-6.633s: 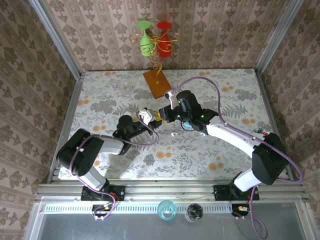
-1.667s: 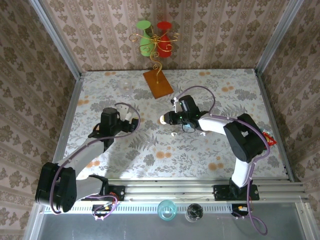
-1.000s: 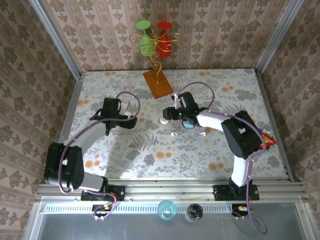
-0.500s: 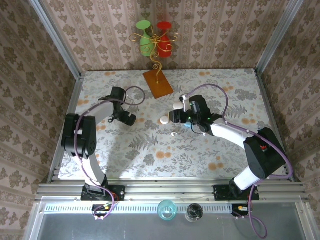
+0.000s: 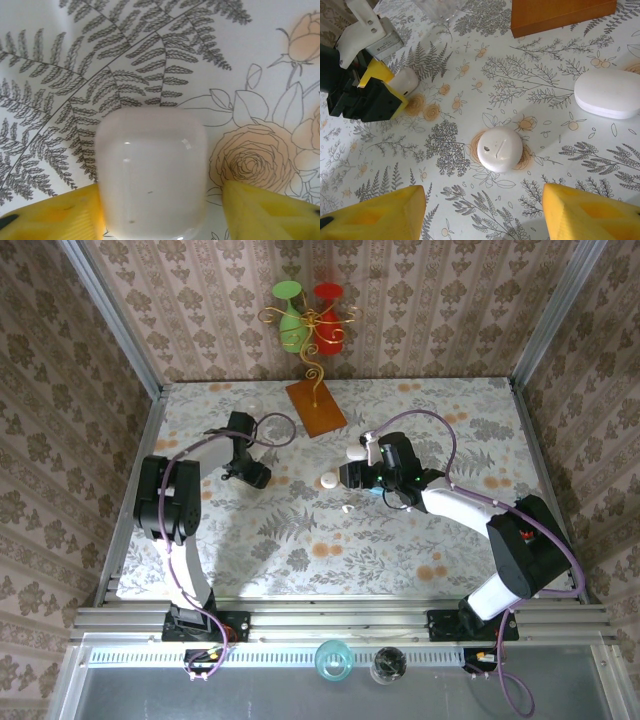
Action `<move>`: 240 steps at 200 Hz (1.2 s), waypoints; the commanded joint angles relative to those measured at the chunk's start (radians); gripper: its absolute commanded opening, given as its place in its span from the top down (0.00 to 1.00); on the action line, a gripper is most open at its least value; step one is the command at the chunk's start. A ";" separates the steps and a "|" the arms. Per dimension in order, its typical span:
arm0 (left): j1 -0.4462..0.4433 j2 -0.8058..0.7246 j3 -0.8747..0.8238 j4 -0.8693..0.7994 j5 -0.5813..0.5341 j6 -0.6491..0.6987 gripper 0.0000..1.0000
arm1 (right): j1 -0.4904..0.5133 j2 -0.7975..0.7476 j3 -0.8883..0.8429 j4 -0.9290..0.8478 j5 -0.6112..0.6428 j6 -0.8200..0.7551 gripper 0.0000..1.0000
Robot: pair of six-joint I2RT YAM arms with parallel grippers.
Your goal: Insert the wireless bluetooth earbuds into the charging case
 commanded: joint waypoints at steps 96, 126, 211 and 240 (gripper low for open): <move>-0.007 -0.212 -0.209 0.251 0.030 -0.004 0.60 | -0.004 -0.086 0.017 -0.021 -0.037 0.003 0.37; -0.052 -0.367 -0.353 0.434 0.095 0.022 0.60 | -0.011 -0.152 0.039 -0.116 -0.094 0.004 0.37; -0.373 -0.723 -0.646 0.676 0.102 0.401 0.67 | 0.001 -0.257 0.092 -0.314 -0.212 -0.151 0.35; -0.465 -0.783 -0.713 0.714 0.080 0.518 0.69 | 0.015 -0.251 0.097 -0.313 -0.249 -0.166 0.35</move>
